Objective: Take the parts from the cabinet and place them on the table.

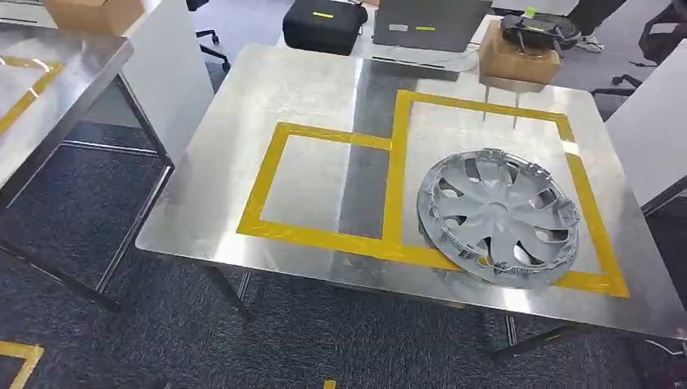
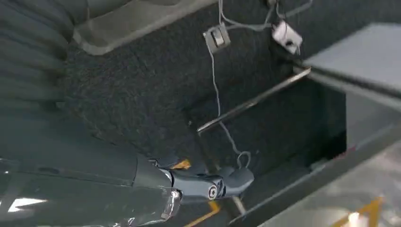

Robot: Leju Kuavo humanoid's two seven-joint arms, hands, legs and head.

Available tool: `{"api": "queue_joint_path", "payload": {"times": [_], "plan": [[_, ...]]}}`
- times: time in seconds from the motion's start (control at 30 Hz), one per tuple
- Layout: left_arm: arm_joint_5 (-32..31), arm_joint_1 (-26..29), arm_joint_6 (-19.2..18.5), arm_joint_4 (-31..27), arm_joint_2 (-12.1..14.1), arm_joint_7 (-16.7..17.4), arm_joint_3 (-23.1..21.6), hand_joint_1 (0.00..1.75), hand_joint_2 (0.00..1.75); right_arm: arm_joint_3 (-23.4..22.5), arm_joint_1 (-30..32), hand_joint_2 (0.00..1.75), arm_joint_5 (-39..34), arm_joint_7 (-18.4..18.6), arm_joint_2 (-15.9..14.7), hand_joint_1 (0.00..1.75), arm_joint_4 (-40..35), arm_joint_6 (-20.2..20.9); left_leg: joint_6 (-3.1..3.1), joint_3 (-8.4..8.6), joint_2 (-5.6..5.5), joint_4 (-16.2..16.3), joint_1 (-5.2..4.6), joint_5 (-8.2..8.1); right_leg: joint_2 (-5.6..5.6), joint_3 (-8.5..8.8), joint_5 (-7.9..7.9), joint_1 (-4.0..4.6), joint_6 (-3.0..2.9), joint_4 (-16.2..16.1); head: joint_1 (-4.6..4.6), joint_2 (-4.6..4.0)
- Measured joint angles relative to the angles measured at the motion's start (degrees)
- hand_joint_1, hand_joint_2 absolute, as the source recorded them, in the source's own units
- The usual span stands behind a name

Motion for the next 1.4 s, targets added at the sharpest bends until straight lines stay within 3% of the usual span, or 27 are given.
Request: {"api": "queue_joint_path", "payload": {"times": [0.13, 0.27, 0.5, 0.63, 0.9, 1.0, 1.07, 1.2, 1.4], "plan": [[0.07, -0.42, 0.20, -1.62, 0.44, 0.00, -1.33, 0.00, 0.00, -7.43, 2.39, 1.75, 0.02, 0.02, -0.11, 0.00, -1.88, 0.04, 0.09, 0.10, 1.40, 0.00, -0.27, -0.21, 1.43, -0.52, 0.06, -0.28, 0.08, 0.34, -0.02, 0.00], [0.92, -0.83, 0.17, -2.91, 0.74, -0.13, -2.62, 0.00, 0.00, -13.28, 3.54, 1.75, 0.31, 0.00, -0.11, 0.00, -2.93, -0.09, 0.08, 0.16, 1.50, 0.00, -0.36, -0.22, 1.60, -0.61, 0.06, -0.35, 0.09, 0.45, -0.02, 0.00], [8.85, -2.56, -0.75, -2.53, 2.08, -3.41, -6.95, 0.00, 0.00, -19.57, 3.64, 1.75, 0.48, -1.09, -0.09, 0.00, -2.95, 0.70, 0.08, 0.18, 1.38, 0.00, -0.38, -0.22, 1.59, -0.63, 0.06, -0.36, 0.09, 0.52, -0.02, 0.00], [11.48, -3.19, 0.15, -2.49, 2.49, -3.54, -9.40, 0.00, 0.00, -21.33, 3.65, 1.75, 0.33, -1.05, -0.09, 0.00, -2.93, 1.01, 0.08, 0.20, 1.38, 0.00, -0.38, -0.22, 1.59, -0.63, 0.06, -0.35, 0.09, 0.54, -0.04, 0.00], [11.80, -3.29, 0.37, -2.49, 2.60, -3.54, -9.88, 0.00, 0.00, -21.68, 3.65, 1.75, 0.35, -1.05, -0.09, 0.00, -2.88, 1.01, 0.08, 0.20, 1.38, 0.00, -0.38, -0.22, 1.59, -0.63, 0.06, -0.35, 0.09, 0.54, -0.04, 0.00], [12.94, -3.79, -0.15, -2.38, 3.30, -3.74, -12.17, 0.00, 0.00, -22.77, 3.65, 1.75, 0.35, -1.44, -0.09, 0.00, -2.34, 0.94, 0.08, 0.19, 1.37, 0.00, -0.38, -0.22, 1.59, -0.63, 0.05, -0.36, 0.08, 0.55, -0.02, 0.00], [16.59, -4.58, 2.80, -2.55, 3.74, -4.57, -16.32, 0.00, 0.00, -24.10, 3.65, 1.75, 0.61, -2.62, -0.09, 0.00, -1.35, 0.98, 0.07, 0.21, 1.40, 0.00, -0.39, -0.21, 1.60, -0.63, 0.05, -0.36, 0.08, 0.57, -0.02, 0.00], [18.47, -5.00, 1.35, -2.53, 4.19, -5.31, -18.55, 0.00, 0.00, -24.14, 3.80, 1.75, 3.19, -3.17, 0.39, 0.00, -0.52, -0.68, 0.08, 0.20, 1.43, 0.00, -0.38, -0.22, 1.61, -0.63, 0.05, -0.36, 0.08, 0.58, -0.04, 0.00], [20.33, -5.41, 3.22, -2.91, 4.65, -4.94, -21.33, 0.00, 0.00, -24.12, 4.69, 1.75, 8.24, -2.58, 2.70, 0.00, 0.26, -1.66, 0.08, 0.21, 1.54, 0.00, -0.37, -0.22, 1.63, -0.63, 0.05, -0.36, 0.08, 0.60, -0.02, 0.00]]}}
